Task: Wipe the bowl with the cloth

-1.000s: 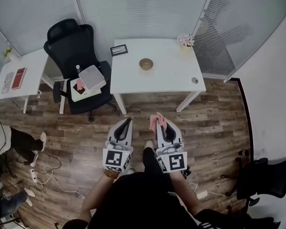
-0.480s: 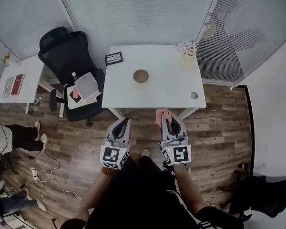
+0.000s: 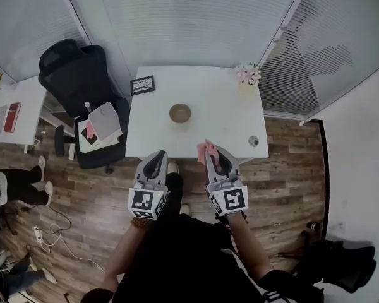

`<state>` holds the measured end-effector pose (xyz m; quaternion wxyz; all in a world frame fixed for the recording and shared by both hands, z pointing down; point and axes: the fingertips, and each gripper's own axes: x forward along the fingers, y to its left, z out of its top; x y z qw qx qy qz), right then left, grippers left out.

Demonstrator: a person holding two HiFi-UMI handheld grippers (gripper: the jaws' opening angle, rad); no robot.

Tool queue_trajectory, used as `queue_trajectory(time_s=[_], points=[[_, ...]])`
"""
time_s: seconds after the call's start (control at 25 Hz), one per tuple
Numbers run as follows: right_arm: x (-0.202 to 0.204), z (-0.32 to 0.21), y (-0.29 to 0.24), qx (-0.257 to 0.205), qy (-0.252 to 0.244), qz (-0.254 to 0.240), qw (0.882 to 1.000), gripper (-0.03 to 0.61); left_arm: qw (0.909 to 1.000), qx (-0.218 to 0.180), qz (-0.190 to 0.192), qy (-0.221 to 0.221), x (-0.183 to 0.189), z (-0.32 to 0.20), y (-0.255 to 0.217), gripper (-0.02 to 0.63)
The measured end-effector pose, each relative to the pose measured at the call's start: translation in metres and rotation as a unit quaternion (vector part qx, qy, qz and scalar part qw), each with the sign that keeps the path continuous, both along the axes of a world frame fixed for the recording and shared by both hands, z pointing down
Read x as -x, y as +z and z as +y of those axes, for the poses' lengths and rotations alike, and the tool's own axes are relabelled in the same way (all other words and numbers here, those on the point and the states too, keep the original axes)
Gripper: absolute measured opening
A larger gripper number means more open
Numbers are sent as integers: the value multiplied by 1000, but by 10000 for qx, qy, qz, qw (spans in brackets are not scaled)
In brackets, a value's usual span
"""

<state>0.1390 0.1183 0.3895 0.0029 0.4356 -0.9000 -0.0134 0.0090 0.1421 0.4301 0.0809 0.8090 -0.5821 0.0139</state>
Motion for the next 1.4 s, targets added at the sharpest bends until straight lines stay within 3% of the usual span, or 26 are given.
queue_trajectory(time_s=[0.28, 0.56, 1.04, 1.24, 1.4], points=[[24, -86, 13, 103, -303, 573, 9978, 32, 9998, 82, 178, 97, 21, -100, 19, 20], [51, -180, 47, 431, -374, 1173, 9915, 34, 9974, 599, 322, 241, 46, -191, 69, 20], [88, -273, 140, 985, -627, 1924, 9744, 35, 9851, 1561, 502, 513, 59, -269, 155, 21], [92, -285, 206, 1331, -855, 2378, 9583, 37, 9774, 1979, 539, 503, 60, -276, 193, 21], [101, -287, 259, 1364, -1252, 3140, 9312, 41, 9695, 2346, 563, 435, 64, -281, 228, 21]])
